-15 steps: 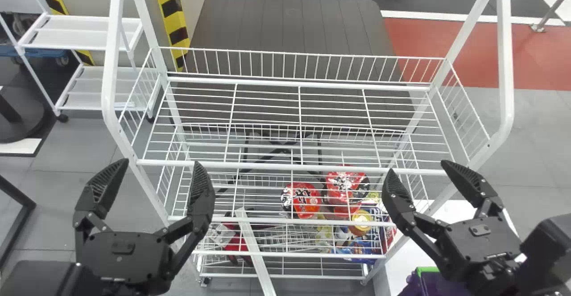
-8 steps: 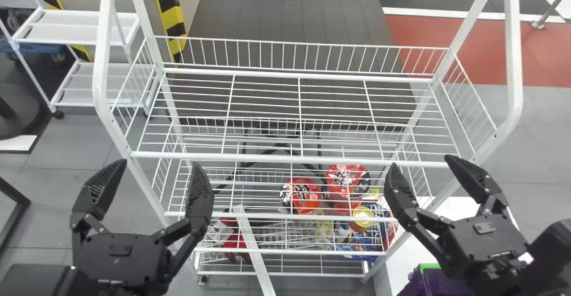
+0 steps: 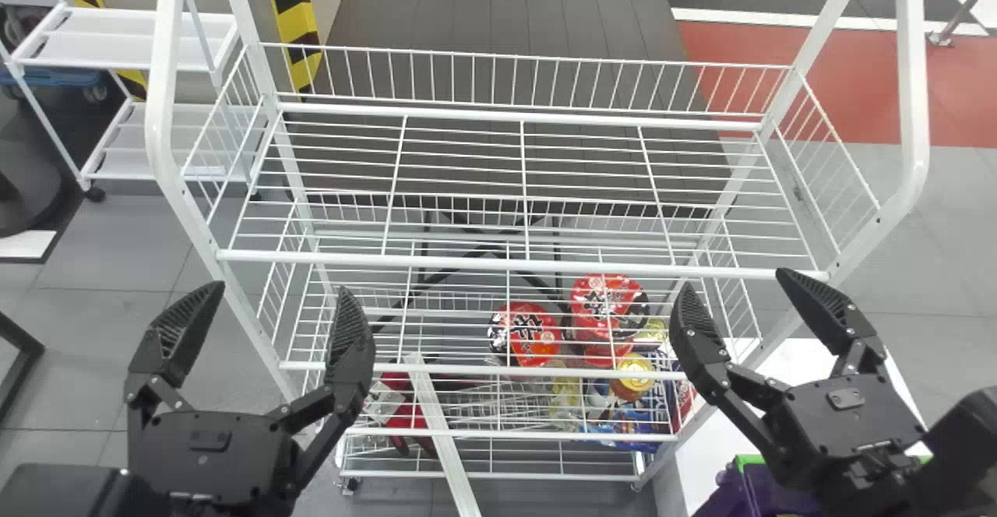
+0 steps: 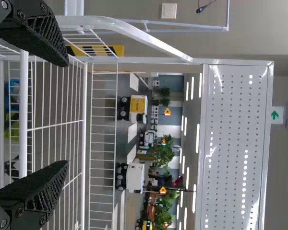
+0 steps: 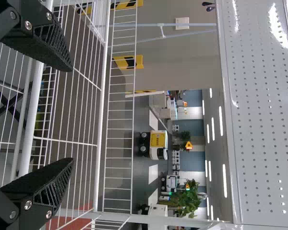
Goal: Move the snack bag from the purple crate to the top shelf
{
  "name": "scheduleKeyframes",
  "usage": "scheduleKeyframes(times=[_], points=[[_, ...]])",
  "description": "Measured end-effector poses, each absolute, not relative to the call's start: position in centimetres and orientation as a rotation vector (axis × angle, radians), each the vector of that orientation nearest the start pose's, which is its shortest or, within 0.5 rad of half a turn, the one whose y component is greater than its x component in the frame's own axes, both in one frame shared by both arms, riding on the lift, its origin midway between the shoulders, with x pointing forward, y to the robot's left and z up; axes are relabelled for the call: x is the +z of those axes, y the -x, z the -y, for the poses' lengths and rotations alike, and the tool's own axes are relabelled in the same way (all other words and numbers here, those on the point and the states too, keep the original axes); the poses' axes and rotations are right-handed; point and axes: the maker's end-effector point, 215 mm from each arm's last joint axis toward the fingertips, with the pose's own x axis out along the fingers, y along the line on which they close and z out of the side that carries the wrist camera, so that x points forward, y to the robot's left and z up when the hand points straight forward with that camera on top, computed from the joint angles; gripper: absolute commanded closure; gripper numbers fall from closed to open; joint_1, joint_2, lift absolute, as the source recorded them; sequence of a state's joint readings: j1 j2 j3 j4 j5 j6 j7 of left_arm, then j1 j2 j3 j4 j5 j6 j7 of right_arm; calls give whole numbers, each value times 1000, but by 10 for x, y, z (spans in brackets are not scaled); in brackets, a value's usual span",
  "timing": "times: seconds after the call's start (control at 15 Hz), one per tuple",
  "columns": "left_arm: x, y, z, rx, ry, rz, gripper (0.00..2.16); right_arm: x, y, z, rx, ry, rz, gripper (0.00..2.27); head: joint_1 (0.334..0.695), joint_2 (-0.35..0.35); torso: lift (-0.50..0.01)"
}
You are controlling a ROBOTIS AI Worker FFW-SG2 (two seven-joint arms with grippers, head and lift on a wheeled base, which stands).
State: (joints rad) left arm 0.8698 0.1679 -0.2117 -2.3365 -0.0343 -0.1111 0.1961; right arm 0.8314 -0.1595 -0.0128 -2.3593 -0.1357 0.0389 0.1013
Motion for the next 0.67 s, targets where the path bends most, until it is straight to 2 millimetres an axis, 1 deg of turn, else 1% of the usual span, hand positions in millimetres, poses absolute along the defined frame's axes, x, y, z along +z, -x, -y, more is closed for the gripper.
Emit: scheduleKeyframes(times=[0.4,0.67], points=[[-293,-336,-166,-57,23,-3,76,-308,-356,201,204,-20,-87,167,695,-60,-103],[-287,-335,-162,-71,26,22,63,-311,-356,202,205,-19,-93,167,695,-68,-119]])
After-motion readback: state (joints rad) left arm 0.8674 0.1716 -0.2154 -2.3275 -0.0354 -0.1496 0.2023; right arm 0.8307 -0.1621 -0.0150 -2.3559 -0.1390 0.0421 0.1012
